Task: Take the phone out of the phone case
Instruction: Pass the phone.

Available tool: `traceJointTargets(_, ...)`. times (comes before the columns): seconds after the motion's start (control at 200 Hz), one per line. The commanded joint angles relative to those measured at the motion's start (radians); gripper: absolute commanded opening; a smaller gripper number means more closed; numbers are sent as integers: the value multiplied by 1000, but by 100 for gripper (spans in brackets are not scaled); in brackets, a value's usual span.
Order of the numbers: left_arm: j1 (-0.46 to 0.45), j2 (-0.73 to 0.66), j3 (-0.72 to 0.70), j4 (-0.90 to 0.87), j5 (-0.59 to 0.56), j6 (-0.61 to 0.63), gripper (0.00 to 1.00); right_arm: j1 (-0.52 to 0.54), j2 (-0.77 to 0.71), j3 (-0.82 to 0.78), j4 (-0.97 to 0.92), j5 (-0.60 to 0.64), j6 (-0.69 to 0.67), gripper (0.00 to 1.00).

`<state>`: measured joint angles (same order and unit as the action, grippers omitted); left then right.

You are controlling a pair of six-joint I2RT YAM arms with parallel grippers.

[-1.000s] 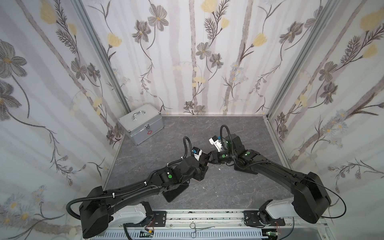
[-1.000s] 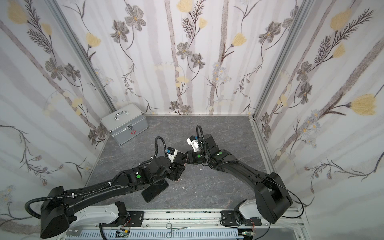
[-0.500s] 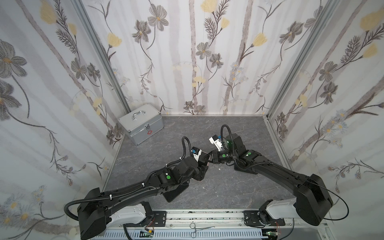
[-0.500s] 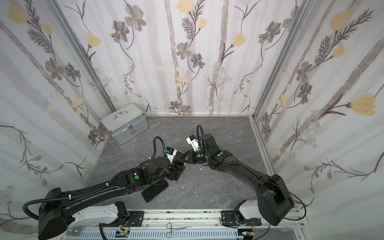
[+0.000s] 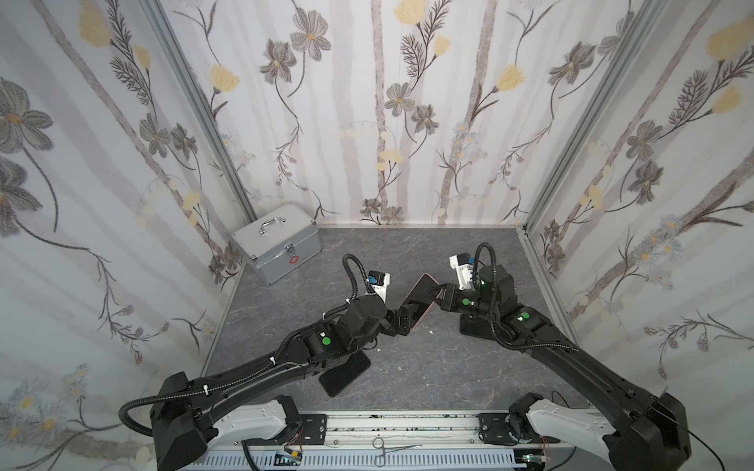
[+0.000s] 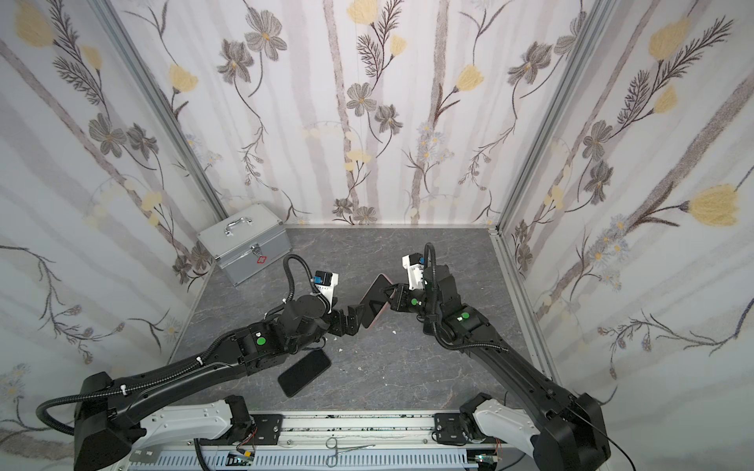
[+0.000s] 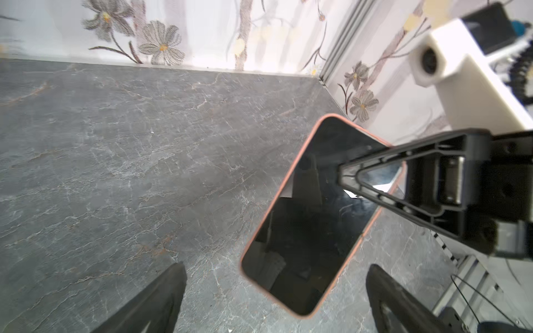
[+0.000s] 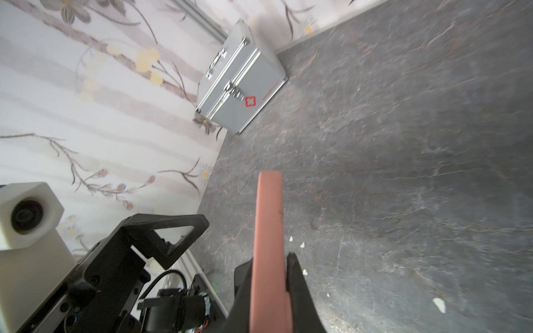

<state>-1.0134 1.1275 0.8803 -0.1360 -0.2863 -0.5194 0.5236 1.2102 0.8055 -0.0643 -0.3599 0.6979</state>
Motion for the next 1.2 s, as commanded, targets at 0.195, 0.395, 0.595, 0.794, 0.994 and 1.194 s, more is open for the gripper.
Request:
traceJointTargets(0.195,47,-26,26,71,-1,-54,100,-58,-192,-115,266,143,-116,0)
traceJointTargets(0.395,219,-112,-53,183,284,-189,99,-90,-267,-149,350,-38,-142,0)
traceJointTargets(0.595,304,-238,-210,428,492,-196,100,-160,-238,-154,517,-303,-33,0)
traceJointTargets(0.794,314,-270,-236,506,634,-136,100,-167,-206,-117,655,-459,37,0)
traceJointTargets(0.994,314,-268,-197,529,799,-67,100,-167,-163,-118,874,-613,198,0)
traceJointTargets(1.194,311,-249,-175,569,1020,-70,91,-167,-153,-69,857,-686,251,0)
